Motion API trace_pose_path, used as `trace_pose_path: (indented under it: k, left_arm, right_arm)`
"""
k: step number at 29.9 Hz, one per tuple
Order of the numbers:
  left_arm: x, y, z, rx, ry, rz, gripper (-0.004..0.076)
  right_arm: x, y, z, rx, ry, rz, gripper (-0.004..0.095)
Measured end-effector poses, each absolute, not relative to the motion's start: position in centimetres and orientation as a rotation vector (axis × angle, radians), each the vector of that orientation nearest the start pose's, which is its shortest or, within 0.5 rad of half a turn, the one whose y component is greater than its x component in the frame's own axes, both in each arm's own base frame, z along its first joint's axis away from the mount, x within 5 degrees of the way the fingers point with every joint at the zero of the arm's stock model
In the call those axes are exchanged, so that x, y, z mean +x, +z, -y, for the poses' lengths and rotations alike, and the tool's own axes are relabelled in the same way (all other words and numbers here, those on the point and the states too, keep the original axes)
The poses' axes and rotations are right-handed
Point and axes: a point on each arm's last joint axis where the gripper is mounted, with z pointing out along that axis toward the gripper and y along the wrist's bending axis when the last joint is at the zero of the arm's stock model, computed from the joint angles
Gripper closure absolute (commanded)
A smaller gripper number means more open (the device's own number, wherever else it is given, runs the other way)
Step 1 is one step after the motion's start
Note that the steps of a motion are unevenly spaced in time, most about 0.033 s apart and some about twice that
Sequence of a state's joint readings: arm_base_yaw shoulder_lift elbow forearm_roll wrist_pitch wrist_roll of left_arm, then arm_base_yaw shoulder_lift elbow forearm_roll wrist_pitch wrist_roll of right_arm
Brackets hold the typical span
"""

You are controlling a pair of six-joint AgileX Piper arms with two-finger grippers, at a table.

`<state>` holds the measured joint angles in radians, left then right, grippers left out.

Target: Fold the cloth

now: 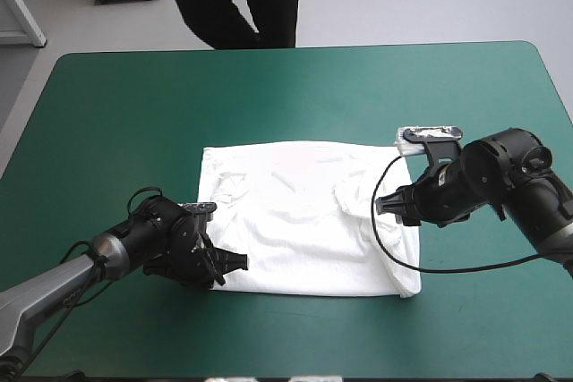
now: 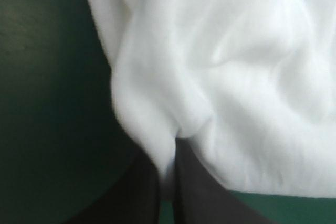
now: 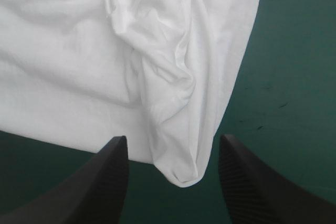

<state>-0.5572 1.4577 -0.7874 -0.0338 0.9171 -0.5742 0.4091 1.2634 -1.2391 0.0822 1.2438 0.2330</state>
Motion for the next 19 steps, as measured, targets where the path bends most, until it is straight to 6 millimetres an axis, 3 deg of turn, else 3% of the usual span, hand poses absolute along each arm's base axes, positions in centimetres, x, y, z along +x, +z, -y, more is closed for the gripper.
trace_pose_path:
  k: [8, 19]
  left_arm:
    - [19.8, 19.8, 12.6, -0.059, -0.096, -3.095, 0.0734]
    - [19.8, 19.8, 12.6, -0.058, -0.096, -3.095, 0.0734]
  right_arm:
    - [20.2, 30.7, -9.7, -0.225, 0.241, -2.937, 0.0407]
    - [18.2, 24.4, -10.8, -0.215, 0.116, -2.932, 0.0407]
